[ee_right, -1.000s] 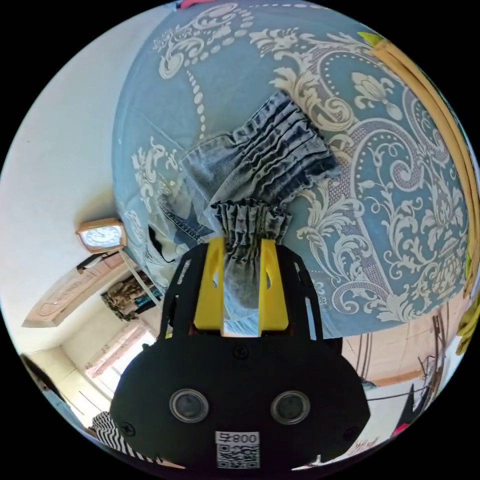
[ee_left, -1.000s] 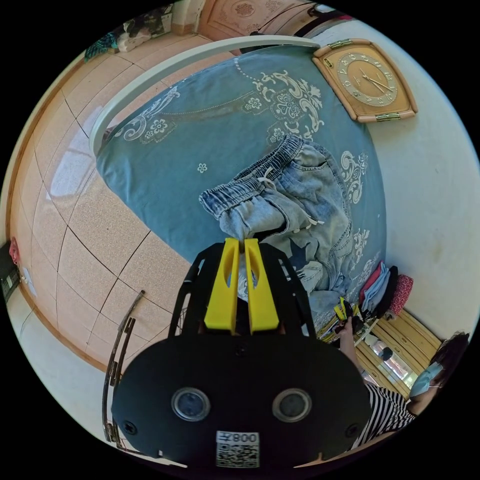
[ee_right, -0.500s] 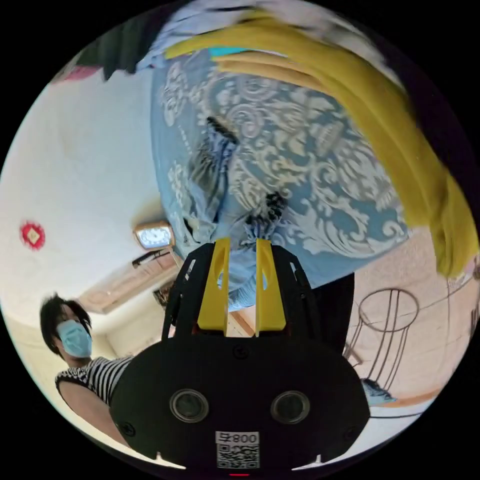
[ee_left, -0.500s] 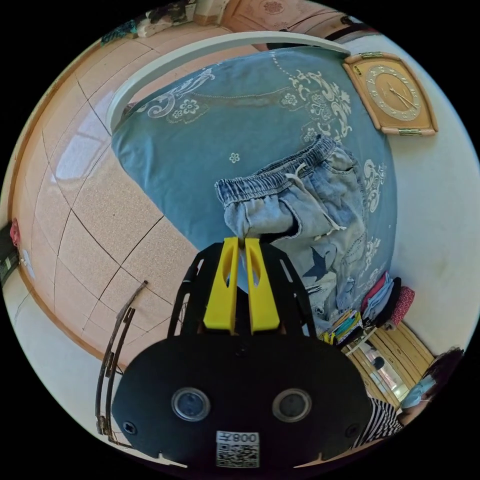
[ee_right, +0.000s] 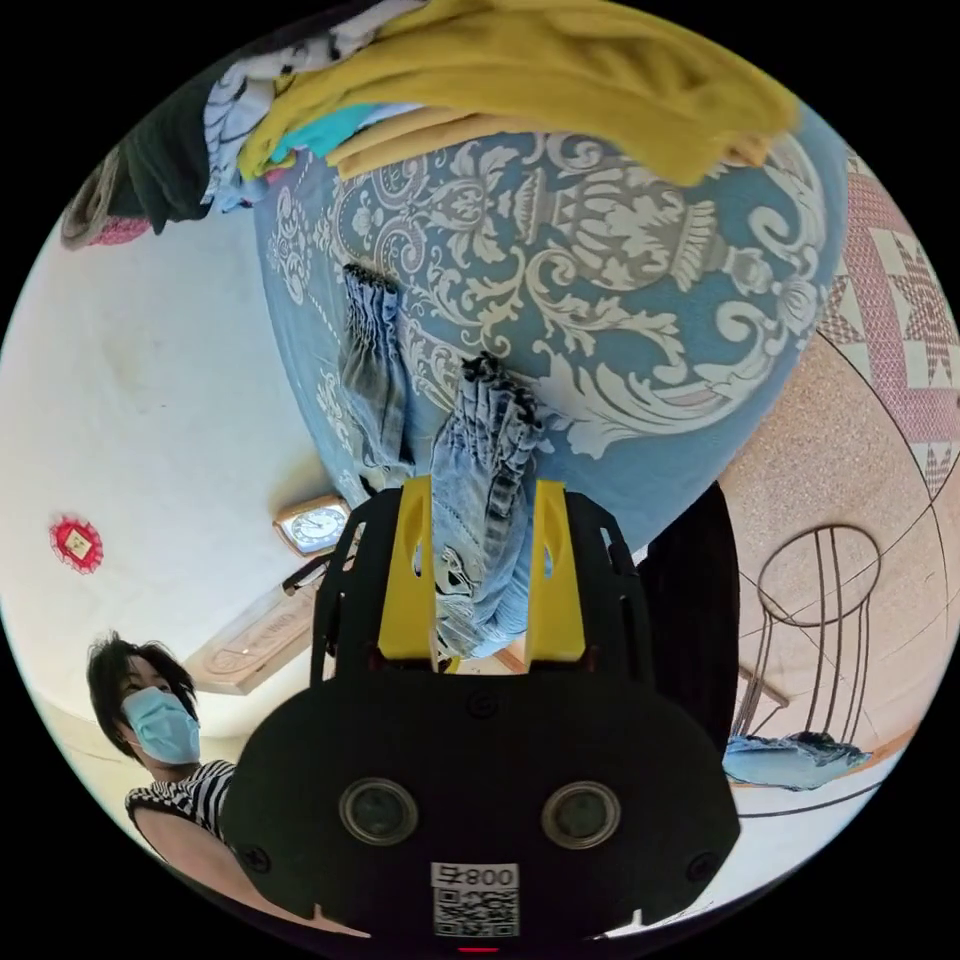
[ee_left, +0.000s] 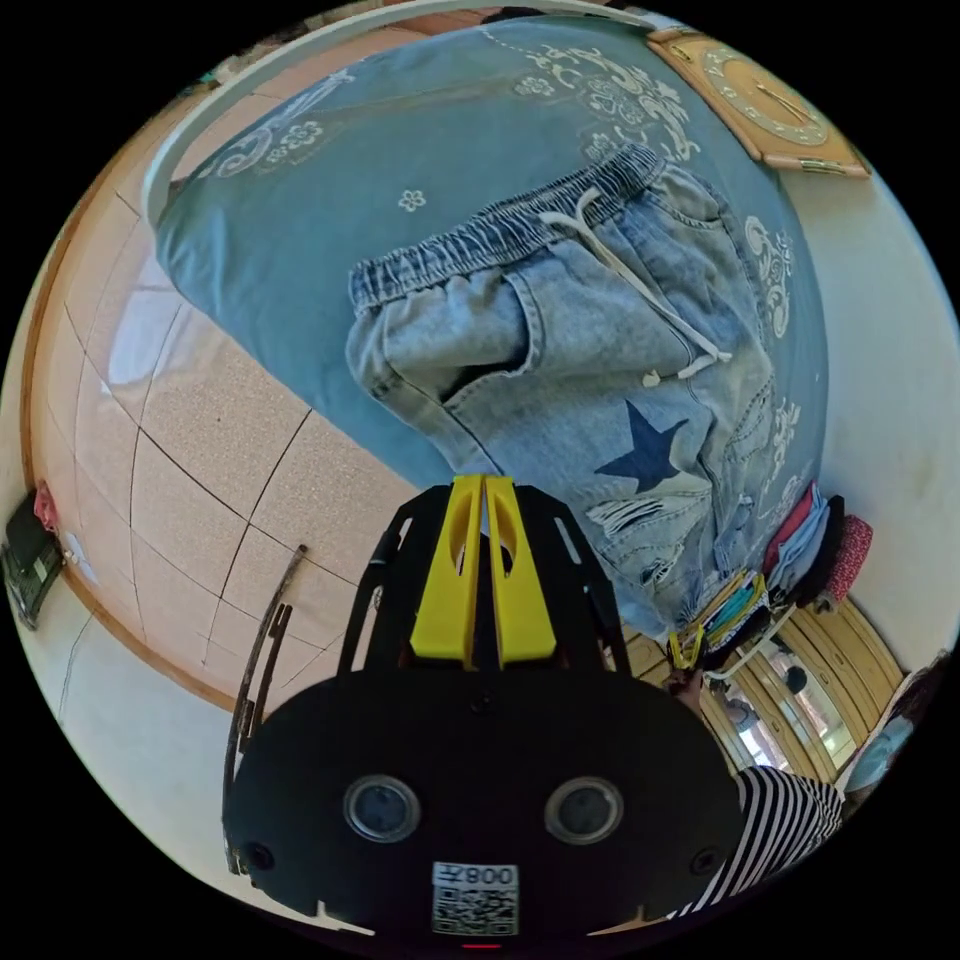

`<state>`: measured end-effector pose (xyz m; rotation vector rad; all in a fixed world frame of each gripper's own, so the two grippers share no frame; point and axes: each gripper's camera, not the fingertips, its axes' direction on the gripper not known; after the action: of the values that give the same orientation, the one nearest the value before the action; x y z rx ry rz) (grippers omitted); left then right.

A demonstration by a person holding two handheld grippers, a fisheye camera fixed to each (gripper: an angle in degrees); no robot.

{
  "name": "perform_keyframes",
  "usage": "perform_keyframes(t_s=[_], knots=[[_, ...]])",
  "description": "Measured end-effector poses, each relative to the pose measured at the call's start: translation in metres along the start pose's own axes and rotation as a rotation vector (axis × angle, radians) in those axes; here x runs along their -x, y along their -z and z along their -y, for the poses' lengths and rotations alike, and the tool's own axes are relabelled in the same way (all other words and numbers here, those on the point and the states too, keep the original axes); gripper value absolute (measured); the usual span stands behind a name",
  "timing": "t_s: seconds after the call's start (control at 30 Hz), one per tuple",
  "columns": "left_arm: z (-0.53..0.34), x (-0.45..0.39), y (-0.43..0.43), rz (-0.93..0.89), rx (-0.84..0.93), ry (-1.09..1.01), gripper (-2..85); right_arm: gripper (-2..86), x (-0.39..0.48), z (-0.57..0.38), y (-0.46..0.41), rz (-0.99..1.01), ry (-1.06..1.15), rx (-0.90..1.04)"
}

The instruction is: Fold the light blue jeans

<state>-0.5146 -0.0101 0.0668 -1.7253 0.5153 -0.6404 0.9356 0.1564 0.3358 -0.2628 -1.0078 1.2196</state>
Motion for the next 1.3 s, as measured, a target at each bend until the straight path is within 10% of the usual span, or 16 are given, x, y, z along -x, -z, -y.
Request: perform_keyframes(t_s=[0.37, 0.6, 0.93, 1.3], knots=[[0.009, -0.115, -0.046, 0.053, 0.120, -0.279, 1.0, 8.7, 0.043, -0.017, 0.006, -0.372, 0.062, 0.152], [0.024, -0.285, -0.053, -0.023, 0.041, -0.806, 5.2, 11.0, 0.174, -0.040, -0.018, -0.572, 0.484, 0.169], [0.058, -0.534, -0.122, 0.394, -0.035, -1.293, 8.3, 12.3, 0.338, 0.012, -0.121, -0.928, 0.973, 0.219], [0.057, -0.615, -0.183, 0.649, 0.023, -1.410, 6.0, 5.2, 0.381, -0.007, -0.152, -1.041, 1.069, 0.244]])
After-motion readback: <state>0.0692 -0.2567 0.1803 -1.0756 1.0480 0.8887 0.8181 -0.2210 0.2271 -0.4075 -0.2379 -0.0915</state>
